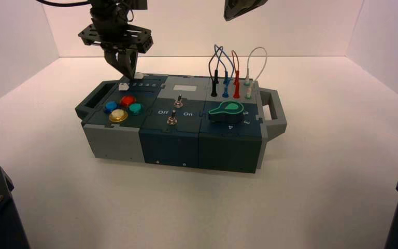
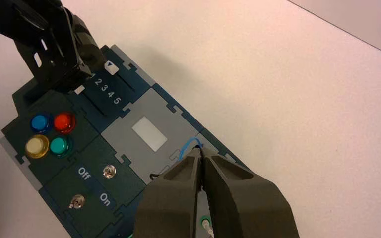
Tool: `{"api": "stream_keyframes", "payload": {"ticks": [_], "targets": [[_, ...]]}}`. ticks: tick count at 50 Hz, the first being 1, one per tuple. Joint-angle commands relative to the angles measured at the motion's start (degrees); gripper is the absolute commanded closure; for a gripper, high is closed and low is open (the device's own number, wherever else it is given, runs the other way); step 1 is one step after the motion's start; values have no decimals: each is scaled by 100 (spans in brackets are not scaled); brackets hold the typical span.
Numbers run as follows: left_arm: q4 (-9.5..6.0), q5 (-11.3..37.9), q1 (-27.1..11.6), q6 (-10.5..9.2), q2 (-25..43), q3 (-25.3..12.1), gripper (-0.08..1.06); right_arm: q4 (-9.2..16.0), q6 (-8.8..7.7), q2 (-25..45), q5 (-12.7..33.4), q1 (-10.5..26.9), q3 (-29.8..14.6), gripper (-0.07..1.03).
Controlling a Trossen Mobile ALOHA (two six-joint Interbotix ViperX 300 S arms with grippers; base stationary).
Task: Move the top slider to position 2.
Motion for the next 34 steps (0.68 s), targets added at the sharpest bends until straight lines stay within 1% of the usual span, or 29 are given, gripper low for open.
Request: {"api": "stream_keyframes", "payload": {"ticks": [1,6,12,15,21,26,31,34], "targets": [[53,53,211,9,-246,-88,101,26,9,-53,-35,35,-70,98],[70,97,316,26,-448,-79,101,26,9,-62,-35,26,-70,98],[79,246,316,35,-677,-70,101,26,9,-53,9,35,-70,99],[79,299,316,44,-738,-62,101,26,44,-53,9,26,-70,99],[79,396,316,35,-1002,79,101,26,44,-53,44,26,-70,98],[70,378,290,18,-1222,229,101,35,53,-26,62,26,-70,98],[62,360,281,9,-1336,360,101,62,44,18,88,35,-62,99],[79,343,281,26,-1318,378,101,79,44,62,88,26,-53,98]]}}
